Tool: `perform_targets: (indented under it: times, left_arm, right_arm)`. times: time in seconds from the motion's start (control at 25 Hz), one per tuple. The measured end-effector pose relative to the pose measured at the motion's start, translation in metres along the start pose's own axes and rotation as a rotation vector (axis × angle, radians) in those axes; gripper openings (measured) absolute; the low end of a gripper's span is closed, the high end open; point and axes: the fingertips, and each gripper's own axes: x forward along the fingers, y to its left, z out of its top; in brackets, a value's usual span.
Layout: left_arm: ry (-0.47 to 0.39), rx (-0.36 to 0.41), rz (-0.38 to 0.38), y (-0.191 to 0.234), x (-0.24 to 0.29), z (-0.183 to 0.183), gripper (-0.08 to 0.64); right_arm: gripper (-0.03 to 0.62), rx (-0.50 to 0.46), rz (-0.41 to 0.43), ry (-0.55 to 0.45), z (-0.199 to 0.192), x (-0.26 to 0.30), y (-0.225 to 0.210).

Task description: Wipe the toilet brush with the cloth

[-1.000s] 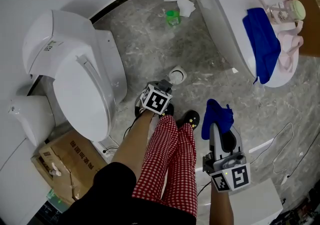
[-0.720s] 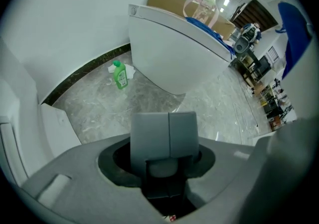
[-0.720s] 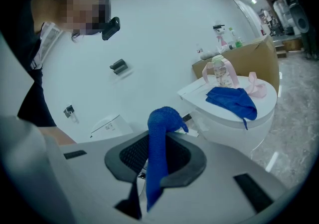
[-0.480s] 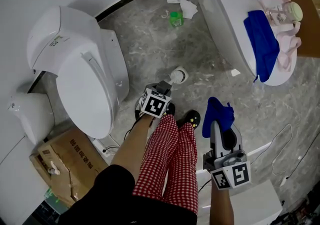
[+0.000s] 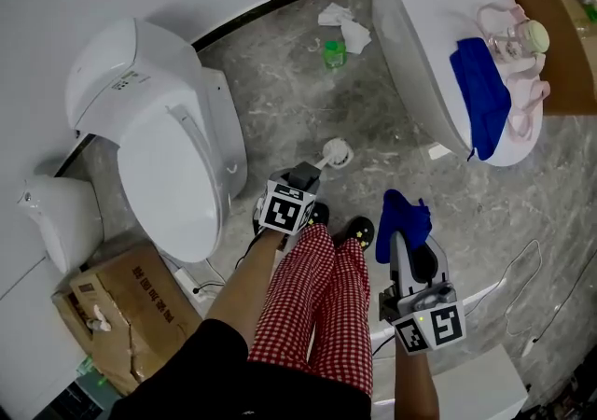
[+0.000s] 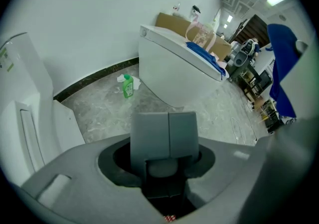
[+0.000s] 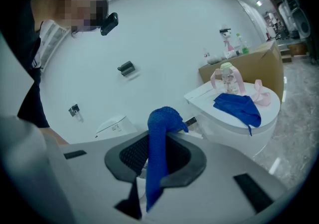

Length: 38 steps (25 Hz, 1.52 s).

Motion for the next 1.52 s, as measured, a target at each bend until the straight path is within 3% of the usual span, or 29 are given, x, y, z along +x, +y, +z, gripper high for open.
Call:
perform_targets:
  times: [0.28, 0.6, 0.88, 1.52]
  left_arm:
    - [-0.018, -0.007, -0.003, 0.002, -0.028, 0.007, 0.181]
    - [-0.089, -0.115, -0.018, -0.001, -0.063, 0.02, 0.181]
    - [-0.102, -0.056, -0.025, -0.008, -0.094, 0.02, 0.181]
    - [-0.132, -0.083, -0.06, -0.016, -0.155, 0.043, 0.181]
  right_arm:
    - [0.069, -0.016, -0.003, -0.022, 0.021, -0.001, 0.018]
    - [0.069, -0.027, 0.007, -0.044, 0.036, 0.005, 0.04]
    - [0.069, -0.032, 0.018, -0.049, 0.044, 0.009, 0.056]
    - [0.069, -0.041, -0.003, -0.088, 0.076, 0.004, 0.081]
